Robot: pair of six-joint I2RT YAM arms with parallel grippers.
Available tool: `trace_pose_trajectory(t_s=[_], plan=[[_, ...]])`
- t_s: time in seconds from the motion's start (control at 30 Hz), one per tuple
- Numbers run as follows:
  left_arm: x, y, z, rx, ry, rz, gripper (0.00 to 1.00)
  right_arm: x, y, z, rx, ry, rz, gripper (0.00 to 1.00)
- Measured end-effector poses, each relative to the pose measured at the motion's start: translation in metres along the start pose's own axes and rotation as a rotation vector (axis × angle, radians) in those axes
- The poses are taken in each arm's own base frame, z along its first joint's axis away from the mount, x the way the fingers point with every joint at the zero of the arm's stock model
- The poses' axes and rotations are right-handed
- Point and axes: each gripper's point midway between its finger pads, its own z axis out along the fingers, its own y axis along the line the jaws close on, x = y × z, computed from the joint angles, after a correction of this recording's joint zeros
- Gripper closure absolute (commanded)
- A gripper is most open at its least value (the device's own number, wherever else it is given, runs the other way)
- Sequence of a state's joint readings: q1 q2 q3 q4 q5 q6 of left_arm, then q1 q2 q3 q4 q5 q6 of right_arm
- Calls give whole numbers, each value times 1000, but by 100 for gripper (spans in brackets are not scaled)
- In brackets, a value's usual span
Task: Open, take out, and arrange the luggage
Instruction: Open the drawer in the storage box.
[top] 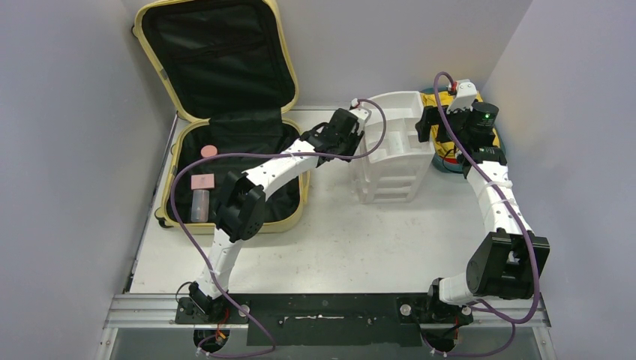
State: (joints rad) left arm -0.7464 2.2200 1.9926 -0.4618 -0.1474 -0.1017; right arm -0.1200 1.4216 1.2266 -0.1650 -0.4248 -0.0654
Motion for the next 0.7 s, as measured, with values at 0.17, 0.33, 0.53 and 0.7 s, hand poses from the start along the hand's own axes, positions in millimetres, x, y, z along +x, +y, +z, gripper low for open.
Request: trace_pose_trajectory(t_s=[0.17, 0.33, 0.53, 0.7], plan=[[2, 8, -4, -36, 9, 23, 73, 0, -1, 0, 2, 2, -3, 0], [6, 17, -9, -72, 29, 40, 75, 2, -1, 2, 3, 3, -1, 0], [9, 26, -12, -103, 43, 40, 76, 2, -2, 4, 7, 2, -2, 0], [12, 35, -13, -124, 54, 34, 77, 1, -2, 4, 9, 2, -3, 0]])
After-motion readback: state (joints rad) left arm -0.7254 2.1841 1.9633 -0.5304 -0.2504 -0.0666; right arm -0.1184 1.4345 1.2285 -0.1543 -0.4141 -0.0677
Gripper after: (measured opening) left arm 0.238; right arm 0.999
